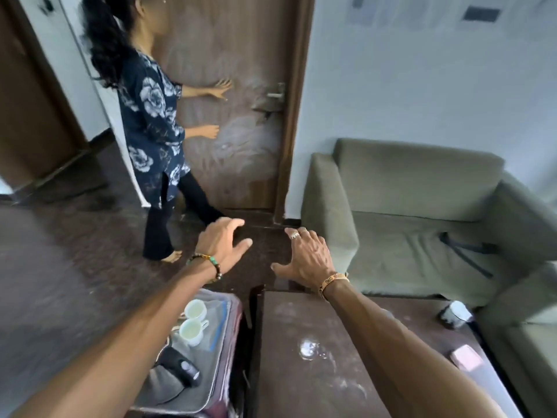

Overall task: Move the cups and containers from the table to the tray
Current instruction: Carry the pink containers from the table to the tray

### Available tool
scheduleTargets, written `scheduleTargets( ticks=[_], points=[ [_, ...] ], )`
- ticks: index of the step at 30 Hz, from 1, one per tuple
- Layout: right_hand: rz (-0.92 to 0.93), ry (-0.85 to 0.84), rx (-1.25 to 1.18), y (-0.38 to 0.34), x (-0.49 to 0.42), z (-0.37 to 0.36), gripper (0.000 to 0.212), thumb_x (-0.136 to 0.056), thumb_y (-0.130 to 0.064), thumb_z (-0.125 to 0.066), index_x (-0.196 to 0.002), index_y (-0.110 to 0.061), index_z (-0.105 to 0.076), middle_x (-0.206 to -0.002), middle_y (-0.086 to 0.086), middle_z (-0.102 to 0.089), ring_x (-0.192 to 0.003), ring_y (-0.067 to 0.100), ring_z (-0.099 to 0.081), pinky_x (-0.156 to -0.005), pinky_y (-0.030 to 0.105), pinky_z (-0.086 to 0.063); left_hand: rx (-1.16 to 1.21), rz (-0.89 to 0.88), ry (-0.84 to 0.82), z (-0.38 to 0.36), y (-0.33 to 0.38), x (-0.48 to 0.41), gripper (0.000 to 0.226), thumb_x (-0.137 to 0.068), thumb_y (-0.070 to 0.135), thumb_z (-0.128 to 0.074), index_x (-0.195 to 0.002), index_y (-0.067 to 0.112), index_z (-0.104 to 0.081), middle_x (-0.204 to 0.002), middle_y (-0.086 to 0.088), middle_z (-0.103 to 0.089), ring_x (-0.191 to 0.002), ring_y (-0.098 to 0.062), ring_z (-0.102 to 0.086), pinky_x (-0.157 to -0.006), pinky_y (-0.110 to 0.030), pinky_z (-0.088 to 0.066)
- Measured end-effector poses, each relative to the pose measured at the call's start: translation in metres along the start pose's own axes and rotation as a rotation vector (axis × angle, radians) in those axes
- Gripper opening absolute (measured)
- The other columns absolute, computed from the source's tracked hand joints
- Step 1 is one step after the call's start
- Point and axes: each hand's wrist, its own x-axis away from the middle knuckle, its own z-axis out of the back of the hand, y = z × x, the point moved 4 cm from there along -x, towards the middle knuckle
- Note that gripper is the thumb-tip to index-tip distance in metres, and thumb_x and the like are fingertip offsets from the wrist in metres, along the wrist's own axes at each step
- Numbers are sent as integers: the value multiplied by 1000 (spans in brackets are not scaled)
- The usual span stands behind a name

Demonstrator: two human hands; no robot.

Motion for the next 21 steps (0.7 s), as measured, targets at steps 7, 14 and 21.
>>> scheduleTargets(
  ticks=[7,14,21],
  points=[
    [-120,185,93,16,44,81,105,-63,-77,-57,-147,-18,-37,-142,5,-45,-126,30,-46,-106,44,-38,-164,-109,151,38,64,5,86,-86,72,-40,-151,19,-26,-161,-9,-17,-147,-33,-18,-112,-53,-27],
    [-198,368,154,26,91,160,107,-61,-80,-56,-146,-17,-37,-141,6,-45,-123,31,-47,-103,45,-36,-161,-237,257,92,131,7,87,-86,75,-26,-151,17,-24,-162,-11,-13,-148,-36,-13,-114,-57,-21],
    [-275,449,210,72,138,202,106,-63,-79,-61,-146,-16,-37,-139,7,-46,-121,31,-48,-102,45,-36,-141,-350,249,84,201,15,85,-87,74,-27,-151,17,-24,-162,-11,-12,-148,-35,-12,-114,-58,-19]
  ],
)
